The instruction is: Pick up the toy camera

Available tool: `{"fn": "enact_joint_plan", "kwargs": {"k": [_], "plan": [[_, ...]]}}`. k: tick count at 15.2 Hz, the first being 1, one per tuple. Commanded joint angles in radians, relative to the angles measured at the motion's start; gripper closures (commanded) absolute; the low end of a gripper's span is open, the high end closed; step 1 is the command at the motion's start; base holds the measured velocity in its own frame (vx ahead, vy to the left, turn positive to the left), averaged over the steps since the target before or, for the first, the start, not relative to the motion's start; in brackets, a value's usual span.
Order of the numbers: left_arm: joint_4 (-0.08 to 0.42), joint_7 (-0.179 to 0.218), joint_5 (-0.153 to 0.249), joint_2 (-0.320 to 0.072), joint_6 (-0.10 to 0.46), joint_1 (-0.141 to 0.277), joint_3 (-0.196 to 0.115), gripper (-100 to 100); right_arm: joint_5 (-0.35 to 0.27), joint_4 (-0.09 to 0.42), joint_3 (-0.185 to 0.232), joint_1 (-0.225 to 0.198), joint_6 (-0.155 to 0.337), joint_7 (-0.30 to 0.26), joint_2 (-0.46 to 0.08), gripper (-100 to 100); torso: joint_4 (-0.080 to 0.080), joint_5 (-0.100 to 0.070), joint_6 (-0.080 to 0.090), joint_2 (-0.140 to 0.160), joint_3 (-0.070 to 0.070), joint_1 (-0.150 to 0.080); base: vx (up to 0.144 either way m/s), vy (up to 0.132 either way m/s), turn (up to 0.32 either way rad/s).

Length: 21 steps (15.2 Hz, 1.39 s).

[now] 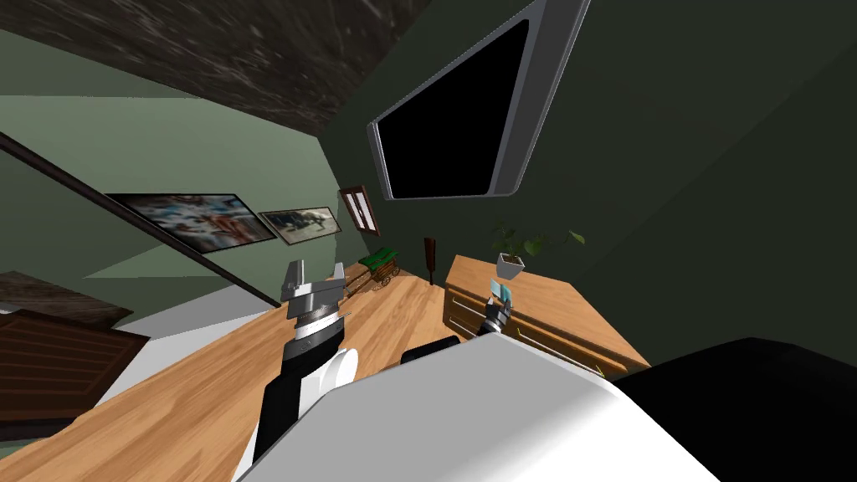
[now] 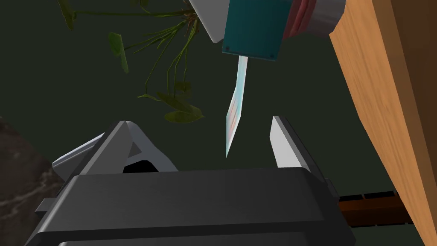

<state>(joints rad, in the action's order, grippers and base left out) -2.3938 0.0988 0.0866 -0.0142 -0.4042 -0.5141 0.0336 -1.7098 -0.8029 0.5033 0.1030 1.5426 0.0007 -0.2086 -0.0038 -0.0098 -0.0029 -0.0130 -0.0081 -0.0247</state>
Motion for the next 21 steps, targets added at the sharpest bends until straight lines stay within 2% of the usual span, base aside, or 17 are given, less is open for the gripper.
{"fn": "enact_joint_plan", "kwargs": {"k": [1, 7, 14, 15, 17, 18, 19, 21], "plan": [[0.0, 0.0, 0.0, 0.0, 0.0, 0.0, 0.0, 0, -0.025, 0.019, 0.016, -0.014, 0.023, -0.022, 0.021, -100, 0.0, 0.0, 0.0, 0.0, 0.0, 0.0, -0.004, -0.099, 0.14], [0.0, 0.0, 0.0, 0.0, 0.0, 0.0, 0.0, 0, -0.039, 0.021, 0.024, -0.019, 0.033, -0.029, 0.03, -100, 0.0, 0.001, 0.0, -0.001, -0.001, 0.005, -0.001, -0.06, 0.054], [0.0, 0.0, 0.0, 0.0, 0.0, 0.0, 0.0, 0, -0.039, 0.021, 0.024, -0.019, 0.033, -0.029, 0.03, -100, 0.0, 0.002, 0.0, -0.001, -0.001, 0.01, 0.0, -0.005, 0.003], [0.0, 0.0, 0.0, 0.0, 0.0, 0.0, 0.0, 0, -0.067, 0.011, 0.05, -0.019, 0.031, -0.051, 0.024, -100, 0.0, 0.002, 0.0, -0.001, -0.001, 0.01, 0.001, -0.042, 0.023], [0.0, 0.0, 0.0, 0.0, 0.0, 0.0, 0.0, 0, -0.074, 0.008, 0.057, -0.019, 0.031, -0.057, 0.023, -100, 0.0, 0.002, 0.0, -0.001, -0.001, 0.006, 0.001, -0.09, 0.041], [0.0, 0.0, 0.0, 0.0, 0.0, 0.0, 0.0, 0, -0.066, 0.006, 0.05, -0.017, 0.031, -0.048, 0.023, -100, 0.0, 0.001, 0.0, -0.002, -0.001, 0.005, 0.003, -0.049, -0.007], [0.0, 0.0, 0.0, 0.0, 0.0, 0.0, 0.0, 0, -0.062, -0.017, 0.043, -0.04, 0.013, -0.019, 0.011, -100, 0.0, 0.001, 0.0, -0.002, -0.001, 0.006, -0.006, -0.015, -0.02], [0.0, 0.0, 0.0, 0.0, 0.0, 0.0, 0.0, 0, -0.058, -0.032, 0.038, -0.056, 0.002, 0.001, 0.003, -100, 0.0, 0.002, 0.0, -0.002, -0.001, 0.009, 0.0, -0.009, -0.026]]}}
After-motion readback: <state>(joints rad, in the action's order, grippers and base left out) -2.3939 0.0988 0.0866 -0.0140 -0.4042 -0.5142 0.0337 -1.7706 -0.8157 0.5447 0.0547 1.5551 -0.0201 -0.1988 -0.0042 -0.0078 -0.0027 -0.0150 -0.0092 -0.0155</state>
